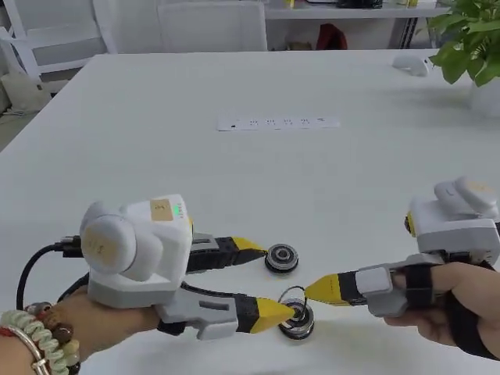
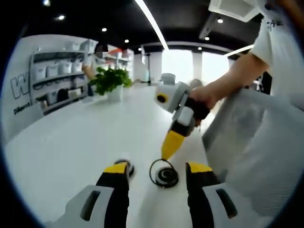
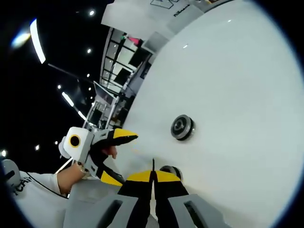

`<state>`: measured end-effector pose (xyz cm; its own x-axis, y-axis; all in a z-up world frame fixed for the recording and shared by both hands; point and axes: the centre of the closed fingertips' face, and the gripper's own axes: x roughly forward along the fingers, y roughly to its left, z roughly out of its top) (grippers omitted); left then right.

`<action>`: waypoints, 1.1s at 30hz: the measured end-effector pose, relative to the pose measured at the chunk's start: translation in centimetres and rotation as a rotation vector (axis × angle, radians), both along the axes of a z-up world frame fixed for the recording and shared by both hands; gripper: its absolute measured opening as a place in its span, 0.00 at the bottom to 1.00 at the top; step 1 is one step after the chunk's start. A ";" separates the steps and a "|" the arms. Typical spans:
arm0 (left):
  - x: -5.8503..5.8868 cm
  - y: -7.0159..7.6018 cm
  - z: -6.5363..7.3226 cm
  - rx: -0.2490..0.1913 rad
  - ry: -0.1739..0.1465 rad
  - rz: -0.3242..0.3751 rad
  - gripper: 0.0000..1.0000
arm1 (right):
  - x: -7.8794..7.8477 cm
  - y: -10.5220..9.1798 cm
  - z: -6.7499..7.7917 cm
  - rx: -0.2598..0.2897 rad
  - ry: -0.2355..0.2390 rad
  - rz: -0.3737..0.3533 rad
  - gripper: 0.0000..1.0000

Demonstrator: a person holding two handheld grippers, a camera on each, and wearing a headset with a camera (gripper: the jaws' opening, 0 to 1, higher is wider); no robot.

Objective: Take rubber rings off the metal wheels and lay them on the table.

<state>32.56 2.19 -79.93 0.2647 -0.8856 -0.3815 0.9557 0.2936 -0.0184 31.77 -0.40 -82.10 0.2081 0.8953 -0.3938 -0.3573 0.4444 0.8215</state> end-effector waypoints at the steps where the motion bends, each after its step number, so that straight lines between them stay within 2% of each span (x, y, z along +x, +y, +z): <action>1: 0.1 0.2 -0.1 0.008 0.002 0.002 0.49 | 0.1 0.0 0.2 0.010 0.000 -0.006 0.00; 5: -0.1 0.7 -0.1 0.014 0.017 -0.017 0.55 | 0.4 -0.1 0.9 0.031 -0.006 -0.022 0.00; 8: -0.6 1.7 -0.4 0.036 0.017 -0.013 0.58 | 0.7 -0.1 1.5 0.051 -0.014 -0.042 0.00; 12: -1.2 2.9 -0.4 0.045 0.018 -0.006 0.62 | 1.1 0.3 2.4 0.089 -0.024 -0.056 0.00; 14: -1.3 3.6 0.1 0.034 0.000 0.015 0.65 | 1.1 0.5 2.8 0.105 -0.026 -0.054 0.00; 18: -1.7 4.6 1.7 -0.027 -0.011 0.049 0.70 | 1.1 0.9 3.7 0.133 -0.037 -0.054 0.00; 24: -2.0 6.4 3.0 -0.044 -0.042 0.095 0.78 | 1.0 1.4 4.6 0.149 -0.066 -0.037 0.00; 31: -2.6 9.1 3.8 -0.070 -0.053 0.180 0.82 | -0.2 2.6 5.7 0.125 -0.160 0.059 0.00; 33: -2.9 9.9 3.6 -0.072 -0.045 0.200 0.82 | -0.6 2.8 6.0 0.107 -0.208 0.099 0.00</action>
